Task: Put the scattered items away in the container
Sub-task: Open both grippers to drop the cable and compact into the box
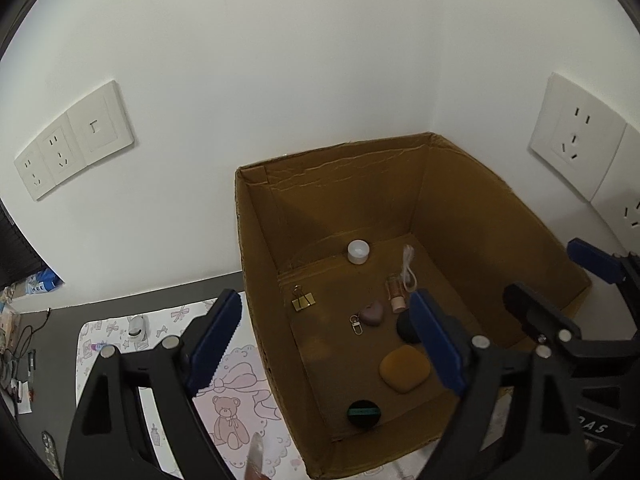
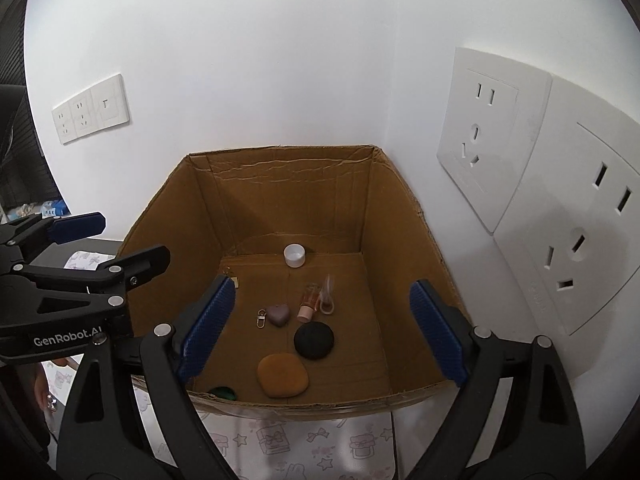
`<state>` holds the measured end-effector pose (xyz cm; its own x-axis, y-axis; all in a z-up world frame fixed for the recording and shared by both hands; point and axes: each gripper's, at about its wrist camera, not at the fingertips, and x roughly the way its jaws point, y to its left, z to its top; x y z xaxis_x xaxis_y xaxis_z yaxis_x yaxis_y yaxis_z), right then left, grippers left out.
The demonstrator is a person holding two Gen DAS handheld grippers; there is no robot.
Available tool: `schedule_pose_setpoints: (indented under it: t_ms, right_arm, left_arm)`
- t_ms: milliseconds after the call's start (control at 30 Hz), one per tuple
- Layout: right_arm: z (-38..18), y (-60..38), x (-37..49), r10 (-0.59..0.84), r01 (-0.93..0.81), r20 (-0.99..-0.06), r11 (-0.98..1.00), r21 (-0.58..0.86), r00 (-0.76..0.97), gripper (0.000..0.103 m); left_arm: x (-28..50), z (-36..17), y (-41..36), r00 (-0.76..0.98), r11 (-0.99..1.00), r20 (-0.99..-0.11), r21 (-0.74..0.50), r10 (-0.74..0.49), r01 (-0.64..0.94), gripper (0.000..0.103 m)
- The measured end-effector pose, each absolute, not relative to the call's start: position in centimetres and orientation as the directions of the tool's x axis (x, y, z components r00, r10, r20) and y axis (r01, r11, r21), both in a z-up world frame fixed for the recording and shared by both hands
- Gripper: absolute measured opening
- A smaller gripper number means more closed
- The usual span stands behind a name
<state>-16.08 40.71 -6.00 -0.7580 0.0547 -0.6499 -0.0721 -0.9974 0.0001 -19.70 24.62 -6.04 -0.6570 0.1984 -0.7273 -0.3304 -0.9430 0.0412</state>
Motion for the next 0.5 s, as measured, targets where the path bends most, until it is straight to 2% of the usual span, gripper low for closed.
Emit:
schedule_pose_setpoints:
  t_ms: [333, 500]
  right_arm:
    - [-5.5, 40.4, -15.3, 0.065, -0.079, -0.641, -0.997, -0.006, -0.765, 0.092]
    - [-5.1, 40.2, -14.9, 0.066, -0.081, -0.634, -0.997, -0.005, -0.771, 0.095]
  left_arm:
    - [-19.7, -6.2, 24.3, -0.66, -0.942, -0.727, 0.055, 0.189, -0.331, 0.085]
    - [-19.3, -5.7, 23.5, -0.672, -0.946, -0.716, 0.052, 0.187, -0.319, 0.092]
